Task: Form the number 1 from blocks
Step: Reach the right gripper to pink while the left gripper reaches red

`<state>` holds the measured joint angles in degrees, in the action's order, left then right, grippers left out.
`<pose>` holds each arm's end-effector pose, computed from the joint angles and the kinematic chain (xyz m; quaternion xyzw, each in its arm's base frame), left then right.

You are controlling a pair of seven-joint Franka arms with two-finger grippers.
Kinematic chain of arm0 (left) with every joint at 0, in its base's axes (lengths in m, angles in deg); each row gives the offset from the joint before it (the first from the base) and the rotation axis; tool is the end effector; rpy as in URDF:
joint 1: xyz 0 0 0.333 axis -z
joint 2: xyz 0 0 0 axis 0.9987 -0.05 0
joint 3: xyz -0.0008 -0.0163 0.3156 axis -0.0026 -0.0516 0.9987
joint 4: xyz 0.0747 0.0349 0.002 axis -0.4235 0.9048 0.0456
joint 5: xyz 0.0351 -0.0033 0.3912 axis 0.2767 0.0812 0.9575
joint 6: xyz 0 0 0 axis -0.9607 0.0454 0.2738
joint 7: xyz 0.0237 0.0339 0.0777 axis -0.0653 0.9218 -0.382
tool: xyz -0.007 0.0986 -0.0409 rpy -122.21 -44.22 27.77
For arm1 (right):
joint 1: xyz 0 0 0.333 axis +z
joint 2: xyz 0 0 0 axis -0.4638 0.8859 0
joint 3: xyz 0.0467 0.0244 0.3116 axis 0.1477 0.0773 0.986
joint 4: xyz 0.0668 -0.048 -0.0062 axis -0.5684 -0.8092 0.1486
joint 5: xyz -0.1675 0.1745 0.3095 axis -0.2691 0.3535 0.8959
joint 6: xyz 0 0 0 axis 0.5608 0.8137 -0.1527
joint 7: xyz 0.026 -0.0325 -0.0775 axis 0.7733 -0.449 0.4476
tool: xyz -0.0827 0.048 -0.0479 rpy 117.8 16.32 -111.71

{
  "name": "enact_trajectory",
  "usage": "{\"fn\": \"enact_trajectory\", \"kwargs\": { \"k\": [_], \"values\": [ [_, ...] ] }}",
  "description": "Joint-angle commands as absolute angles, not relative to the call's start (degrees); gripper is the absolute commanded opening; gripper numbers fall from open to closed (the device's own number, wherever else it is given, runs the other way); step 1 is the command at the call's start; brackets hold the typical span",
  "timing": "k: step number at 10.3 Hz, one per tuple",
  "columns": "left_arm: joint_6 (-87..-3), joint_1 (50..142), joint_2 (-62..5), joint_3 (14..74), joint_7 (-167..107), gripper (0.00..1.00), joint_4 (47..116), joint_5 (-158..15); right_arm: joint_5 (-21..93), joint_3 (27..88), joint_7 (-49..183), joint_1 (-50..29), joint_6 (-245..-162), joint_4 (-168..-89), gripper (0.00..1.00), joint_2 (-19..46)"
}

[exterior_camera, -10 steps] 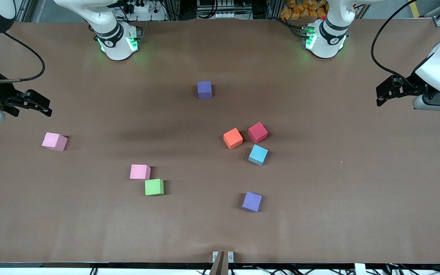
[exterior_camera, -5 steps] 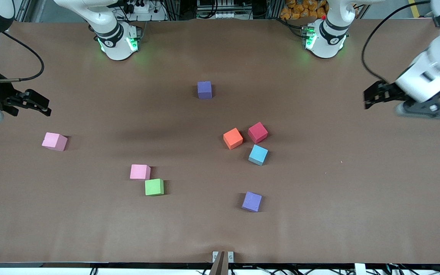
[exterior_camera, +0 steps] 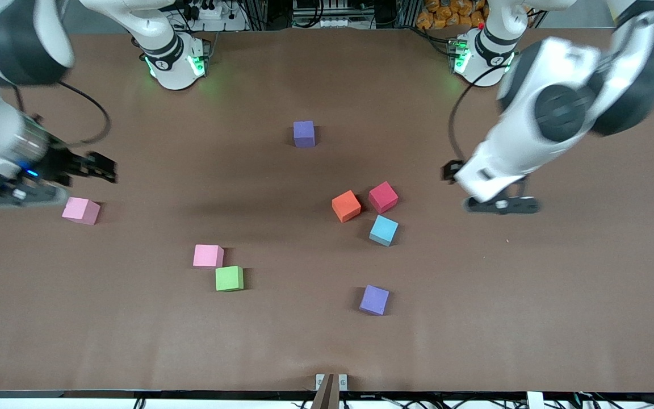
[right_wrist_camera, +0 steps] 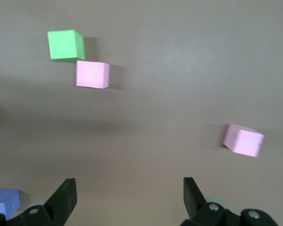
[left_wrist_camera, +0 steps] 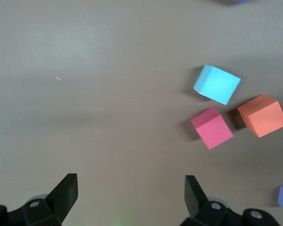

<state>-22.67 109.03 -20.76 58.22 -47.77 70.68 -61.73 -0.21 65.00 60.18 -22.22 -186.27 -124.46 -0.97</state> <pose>0.5710 -0.2688 0.4569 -0.9946 0.0161 0.0939 0.0401 0.5942 0.0763 0.5079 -0.9977 -0.0490 0.0475 0.0018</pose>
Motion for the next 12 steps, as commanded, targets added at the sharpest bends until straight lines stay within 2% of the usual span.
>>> {"fn": "enact_trajectory", "kwargs": {
  "k": [1, 4, 5, 7, 10, 12],
  "values": [
    [-23.1, 112.4, -23.2, 58.7, -53.6, 1.0, 71.0, -62.9, 0.5, 65.5, 59.9, -20.5, -191.4, -126.0, 1.0, 3.7],
    [-33.9, 115.9, -23.4, 58.4, -75.0, 1.0, 78.4, -62.9, 0.4, 65.5, 59.0, -18.8, -203.2, -131.2, 1.0, 8.8],
    [-39.2, 116.8, -23.1, 57.2, -79.3, 1.0, 82.9, -63.0, 0.4, 65.5, 58.3, -18.1, -206.7, -132.4, 1.0, 10.1],
    [-55.1, 118.4, -24.0, 56.4, -94.0, 1.0, 89.9, -62.8, 0.4, 65.5, 53.6, -16.0, -213.5, -132.5, 1.0, 14.7],
    [-60.4, 119.0, -28.2, 56.5, -108.0, 1.0, 89.9, -59.8, 0.1, 65.4, 48.6, -13.1, -221.4, -132.4, 1.0, 19.7],
    [-61.1, 118.8, -30.5, 56.5, -108.6, 1.0, 89.9, -57.3, -1.2, 65.4, 48.7, -13.2, -222.7, -132.1, 1.0, 20.8]
  ]
}}
